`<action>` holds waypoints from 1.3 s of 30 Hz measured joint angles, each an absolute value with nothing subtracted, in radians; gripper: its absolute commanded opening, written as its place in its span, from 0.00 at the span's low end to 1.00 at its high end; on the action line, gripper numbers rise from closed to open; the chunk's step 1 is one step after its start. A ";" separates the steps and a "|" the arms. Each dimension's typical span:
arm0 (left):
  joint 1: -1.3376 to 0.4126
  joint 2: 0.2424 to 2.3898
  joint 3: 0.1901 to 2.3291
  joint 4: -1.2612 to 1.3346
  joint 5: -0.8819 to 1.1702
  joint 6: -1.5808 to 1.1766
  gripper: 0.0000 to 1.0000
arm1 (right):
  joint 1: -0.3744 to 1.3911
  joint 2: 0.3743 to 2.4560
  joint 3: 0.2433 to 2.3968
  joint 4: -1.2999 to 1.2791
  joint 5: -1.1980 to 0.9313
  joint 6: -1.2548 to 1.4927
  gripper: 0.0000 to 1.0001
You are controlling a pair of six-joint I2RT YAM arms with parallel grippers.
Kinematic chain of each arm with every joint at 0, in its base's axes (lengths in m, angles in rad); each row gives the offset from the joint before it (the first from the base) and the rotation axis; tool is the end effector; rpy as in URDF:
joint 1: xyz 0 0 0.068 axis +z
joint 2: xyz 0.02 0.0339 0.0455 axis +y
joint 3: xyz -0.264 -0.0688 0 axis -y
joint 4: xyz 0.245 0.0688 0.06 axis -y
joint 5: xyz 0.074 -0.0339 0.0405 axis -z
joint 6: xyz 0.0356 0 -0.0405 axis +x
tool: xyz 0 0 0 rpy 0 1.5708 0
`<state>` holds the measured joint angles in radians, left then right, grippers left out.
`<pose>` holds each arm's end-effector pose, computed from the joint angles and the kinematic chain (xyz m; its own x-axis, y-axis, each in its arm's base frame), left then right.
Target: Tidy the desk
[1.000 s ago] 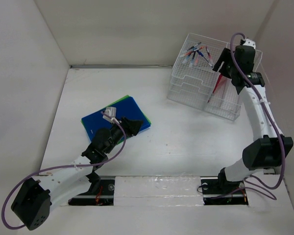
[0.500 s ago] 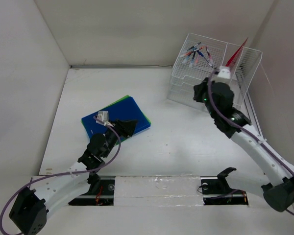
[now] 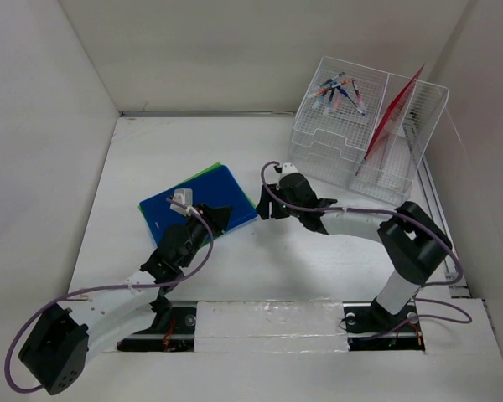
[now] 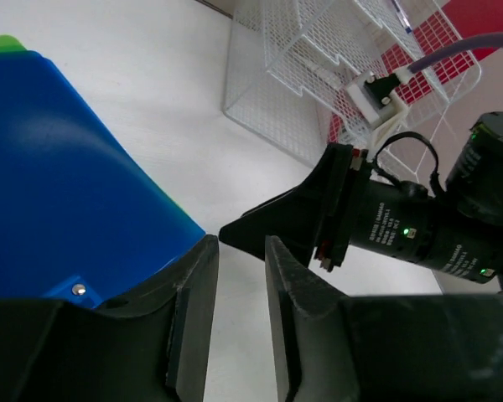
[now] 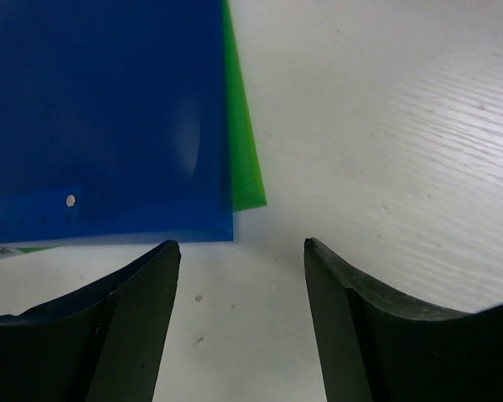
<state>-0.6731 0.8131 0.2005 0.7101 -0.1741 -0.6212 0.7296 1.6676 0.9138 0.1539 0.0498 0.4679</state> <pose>0.1462 -0.1087 0.2241 -0.2170 -0.5601 -0.7995 0.4340 0.6783 -0.5930 0.2663 0.2357 0.1905 -0.6621 0.0123 -0.7493 -0.3770 0.8587 0.3472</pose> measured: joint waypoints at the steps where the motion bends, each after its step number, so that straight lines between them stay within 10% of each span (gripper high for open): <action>1: -0.673 0.814 0.201 0.709 -0.178 -0.624 0.34 | 0.729 1.693 0.915 0.184 0.033 0.471 0.66; 10: -0.673 0.788 0.220 0.604 -0.263 -0.636 0.46 | 0.653 1.816 0.915 0.349 -0.152 0.506 0.56; 24: -0.673 0.791 0.278 0.480 -0.352 -0.656 0.51 | 0.644 1.819 0.848 0.418 -0.264 0.653 0.76; 39: -0.673 0.797 0.280 0.465 -0.364 -0.656 0.55 | 0.648 1.912 0.852 0.561 -0.383 0.804 0.58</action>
<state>-0.6731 0.7975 0.2798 0.4652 -0.3637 -0.6563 0.6483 1.9121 0.8520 0.5606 -0.3828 0.8043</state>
